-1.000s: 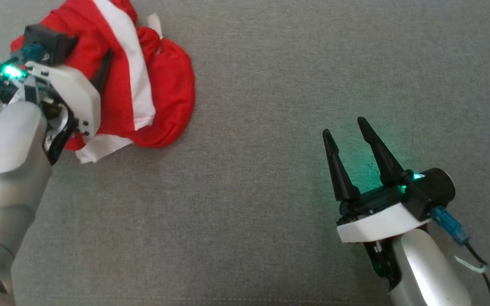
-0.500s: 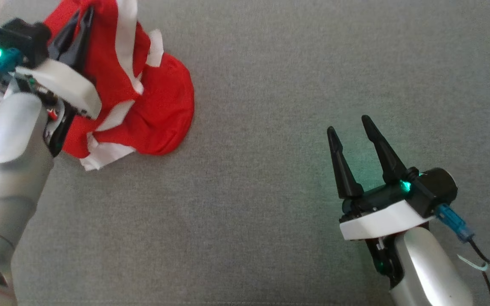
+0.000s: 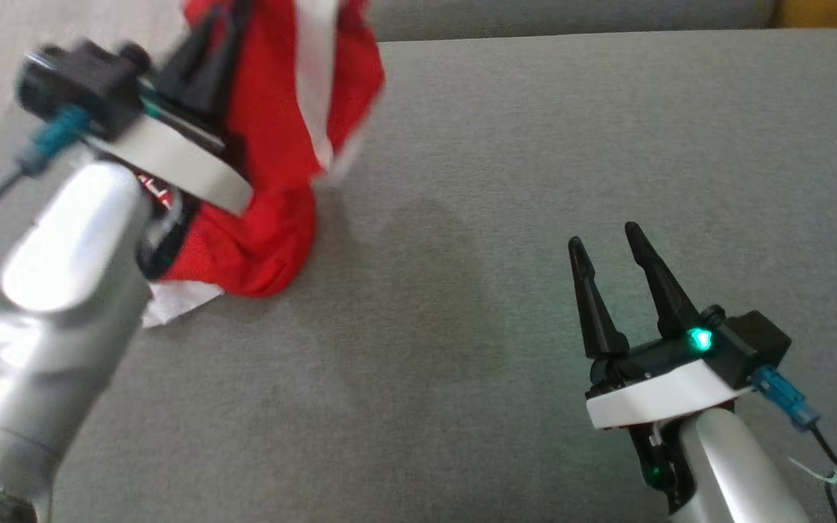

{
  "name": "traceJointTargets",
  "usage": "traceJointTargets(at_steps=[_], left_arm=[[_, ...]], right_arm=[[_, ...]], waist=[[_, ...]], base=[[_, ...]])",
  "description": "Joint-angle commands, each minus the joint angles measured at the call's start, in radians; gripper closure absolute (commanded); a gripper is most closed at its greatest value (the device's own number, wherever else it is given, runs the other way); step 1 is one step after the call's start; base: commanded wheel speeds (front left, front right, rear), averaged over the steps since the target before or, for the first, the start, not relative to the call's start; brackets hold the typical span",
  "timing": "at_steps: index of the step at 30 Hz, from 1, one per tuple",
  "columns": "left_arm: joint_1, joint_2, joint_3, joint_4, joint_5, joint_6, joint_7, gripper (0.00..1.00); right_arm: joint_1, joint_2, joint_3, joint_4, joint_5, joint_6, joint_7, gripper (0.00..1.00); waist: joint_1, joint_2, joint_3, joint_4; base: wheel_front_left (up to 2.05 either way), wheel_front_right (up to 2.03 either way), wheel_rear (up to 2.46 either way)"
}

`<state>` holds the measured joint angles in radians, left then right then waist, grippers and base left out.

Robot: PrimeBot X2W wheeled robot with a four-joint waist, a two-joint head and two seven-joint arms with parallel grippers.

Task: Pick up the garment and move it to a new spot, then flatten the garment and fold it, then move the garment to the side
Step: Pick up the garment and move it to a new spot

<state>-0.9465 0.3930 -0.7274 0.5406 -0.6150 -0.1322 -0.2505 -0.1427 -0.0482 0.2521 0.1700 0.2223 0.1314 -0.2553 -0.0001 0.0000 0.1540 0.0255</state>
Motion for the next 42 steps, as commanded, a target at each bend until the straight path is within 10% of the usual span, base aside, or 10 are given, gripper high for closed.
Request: traceJointTargets(at_steps=[1, 20, 21, 22, 23, 32, 42], left_arm=[[-0.035, 0.024, 0.020, -0.042, 0.004, 0.003, 0.010, 1.00], [-0.021, -0.185, -0.147, -0.059, 0.022, 0.021, 0.090, 1.00], [-0.016, -0.193, -0.166, -0.039, 0.028, 0.019, 0.098, 0.91], [-0.008, -0.198, -0.183, -0.016, 0.033, 0.018, 0.105, 0.27], [-0.001, -0.202, -0.199, 0.005, 0.037, 0.017, 0.112, 0.00], [0.098, -0.176, -0.184, 0.082, 0.071, 0.099, 0.002, 0.00], [0.297, -0.038, 0.042, -0.187, 0.112, 0.238, -0.011, 0.00]], right_arm=[[-0.012, -0.002, 0.022, -0.039, 0.006, -0.001, -0.006, 0.00], [-0.059, -0.002, -0.010, -0.119, 0.136, -0.001, -0.006, 0.00], [-0.058, -0.002, -0.013, -0.120, 0.140, -0.001, -0.006, 0.00], [-0.057, -0.002, -0.016, -0.122, 0.143, -0.001, -0.006, 0.00], [-0.057, -0.002, -0.017, -0.123, 0.145, -0.001, -0.006, 0.00], [-0.042, -0.002, -0.050, -0.128, 0.113, -0.001, -0.006, 0.00], [-0.007, -0.002, -0.099, -0.099, 0.060, -0.001, -0.006, 0.00]], waist=[[0.0001, 0.0000, -0.002, -0.023], [0.0001, 0.0000, 0.115, -0.350], [0.0001, 0.0000, 0.119, -0.360], [0.0001, 0.0000, 0.122, -0.367], [0.0001, 0.0000, 0.125, -0.372], [0.0001, 0.0000, 0.114, -0.276], [0.0001, 0.0000, 0.043, -0.117]], base=[[0.00, 0.00, 0.00], [0.00, 0.00, 0.00], [0.00, 0.00, 0.00], [0.00, 0.00, 0.00], [0.00, 0.00, 0.00], [0.00, 0.00, 0.00], [0.00, 0.00, 0.00]])
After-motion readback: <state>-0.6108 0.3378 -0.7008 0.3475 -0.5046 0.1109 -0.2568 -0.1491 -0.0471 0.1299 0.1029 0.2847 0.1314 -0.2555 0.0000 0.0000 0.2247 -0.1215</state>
